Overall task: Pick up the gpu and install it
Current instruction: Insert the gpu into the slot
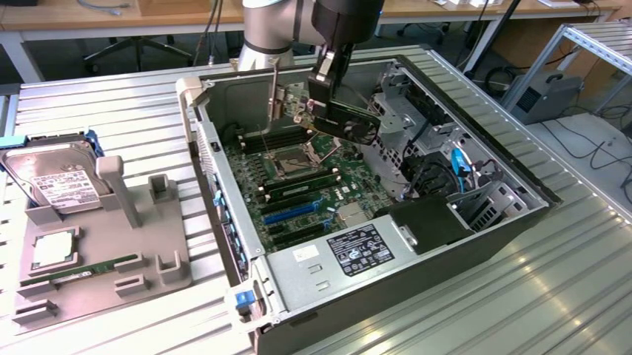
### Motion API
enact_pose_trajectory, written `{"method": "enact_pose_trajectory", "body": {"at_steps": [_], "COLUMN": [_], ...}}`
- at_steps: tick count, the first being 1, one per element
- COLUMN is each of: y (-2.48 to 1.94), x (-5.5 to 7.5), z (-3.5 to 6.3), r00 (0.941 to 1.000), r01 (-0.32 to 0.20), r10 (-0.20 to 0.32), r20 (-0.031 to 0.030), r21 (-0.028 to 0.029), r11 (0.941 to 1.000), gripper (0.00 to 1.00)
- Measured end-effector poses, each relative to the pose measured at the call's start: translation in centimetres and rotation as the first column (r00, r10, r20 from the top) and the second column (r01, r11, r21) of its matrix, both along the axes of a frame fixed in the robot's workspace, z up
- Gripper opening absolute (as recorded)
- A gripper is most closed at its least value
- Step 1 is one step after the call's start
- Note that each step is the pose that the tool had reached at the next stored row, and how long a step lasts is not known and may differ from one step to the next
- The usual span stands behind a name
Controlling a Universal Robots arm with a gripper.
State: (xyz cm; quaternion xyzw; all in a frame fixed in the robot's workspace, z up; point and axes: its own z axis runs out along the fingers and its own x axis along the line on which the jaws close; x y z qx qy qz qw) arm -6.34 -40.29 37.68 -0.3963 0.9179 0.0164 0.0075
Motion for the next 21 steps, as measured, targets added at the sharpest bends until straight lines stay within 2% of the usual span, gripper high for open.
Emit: {"method": "enact_pose_trajectory", "body": {"at_steps": [21], "y": [0.0], "x": [0.0], "z": [-0.05], "r00": [0.9977], "r01": [-0.068], "r10": [0.068], "r20": [0.0], "r21": [0.0], "r11": [0.9977], "gripper": [0.28]}}
